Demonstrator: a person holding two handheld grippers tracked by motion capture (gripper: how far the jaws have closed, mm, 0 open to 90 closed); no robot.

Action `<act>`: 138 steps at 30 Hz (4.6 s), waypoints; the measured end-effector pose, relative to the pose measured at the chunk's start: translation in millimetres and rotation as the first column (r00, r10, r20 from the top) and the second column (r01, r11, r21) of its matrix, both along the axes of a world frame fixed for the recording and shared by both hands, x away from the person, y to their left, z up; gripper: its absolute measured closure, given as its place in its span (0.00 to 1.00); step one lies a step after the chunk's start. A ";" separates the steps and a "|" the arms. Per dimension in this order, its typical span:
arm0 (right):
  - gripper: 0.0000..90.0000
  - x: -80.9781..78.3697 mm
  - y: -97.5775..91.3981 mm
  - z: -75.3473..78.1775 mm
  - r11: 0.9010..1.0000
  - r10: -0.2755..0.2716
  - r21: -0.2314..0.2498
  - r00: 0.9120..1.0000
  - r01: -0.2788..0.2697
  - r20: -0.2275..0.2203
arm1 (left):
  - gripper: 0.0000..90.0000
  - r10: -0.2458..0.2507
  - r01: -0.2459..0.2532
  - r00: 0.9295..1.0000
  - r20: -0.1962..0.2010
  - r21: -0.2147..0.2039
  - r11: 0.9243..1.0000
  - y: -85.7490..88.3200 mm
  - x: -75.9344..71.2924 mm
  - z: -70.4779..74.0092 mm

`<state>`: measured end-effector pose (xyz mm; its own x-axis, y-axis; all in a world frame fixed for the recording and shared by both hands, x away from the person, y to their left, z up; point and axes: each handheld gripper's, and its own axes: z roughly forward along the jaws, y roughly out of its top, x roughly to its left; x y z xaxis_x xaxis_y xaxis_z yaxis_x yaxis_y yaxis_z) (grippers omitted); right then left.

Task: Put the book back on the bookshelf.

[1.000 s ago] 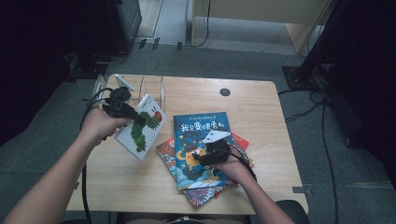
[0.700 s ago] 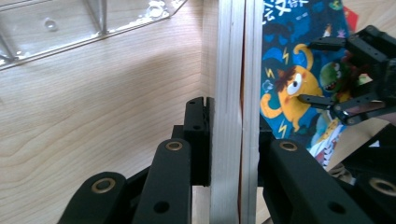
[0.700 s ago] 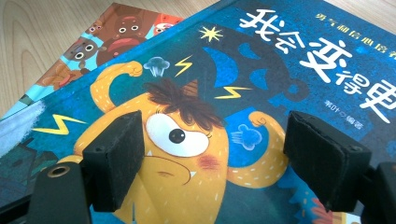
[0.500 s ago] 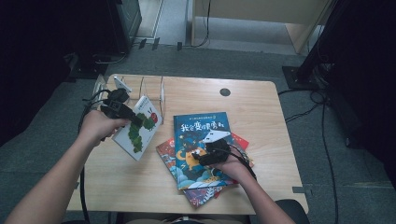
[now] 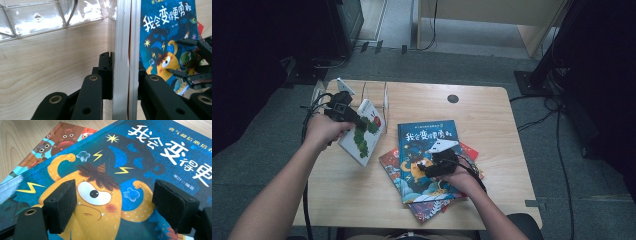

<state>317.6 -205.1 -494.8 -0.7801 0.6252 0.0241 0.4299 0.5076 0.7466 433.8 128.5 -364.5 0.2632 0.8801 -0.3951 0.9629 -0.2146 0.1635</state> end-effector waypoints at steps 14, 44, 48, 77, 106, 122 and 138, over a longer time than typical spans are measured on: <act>0.22 0.2 0.3 -0.1 1.000 0.000 -0.001 1.000 0.000 0.003 | 0.86 0.065 -0.064 0.998 -0.001 0.023 0.998 -7.3 20.1 1.1; 0.22 0.3 0.2 -0.1 1.000 0.001 -0.002 1.000 -0.001 0.005 | 0.86 0.140 -0.139 0.990 -0.002 0.126 0.982 -37.7 53.6 -1.4; 0.22 0.3 0.2 -0.1 1.000 0.001 -0.002 1.000 -0.001 0.005 | 0.86 0.155 -0.154 0.988 -0.001 0.141 0.978 -39.6 56.9 -4.2; 0.22 0.3 0.3 -0.1 1.000 0.000 -0.001 1.000 0.000 0.004 | 0.86 0.193 -0.192 0.981 0.008 0.139 0.971 -40.7 73.2 -7.6; 0.22 0.2 0.3 0.0 1.000 -0.001 0.000 1.000 0.001 0.002 | 0.86 0.208 -0.208 0.978 0.018 0.172 0.963 -51.2 82.6 -18.3; 0.22 0.3 0.2 -0.1 1.000 0.000 -0.001 1.000 0.000 0.003 | 0.85 0.206 -0.204 0.978 0.010 0.194 0.960 -51.7 87.0 -22.3; 0.22 0.3 0.2 -0.1 1.000 0.001 -0.001 1.000 -0.001 0.004 | 0.84 0.210 -0.207 0.978 0.005 0.181 0.961 -52.7 87.4 -19.6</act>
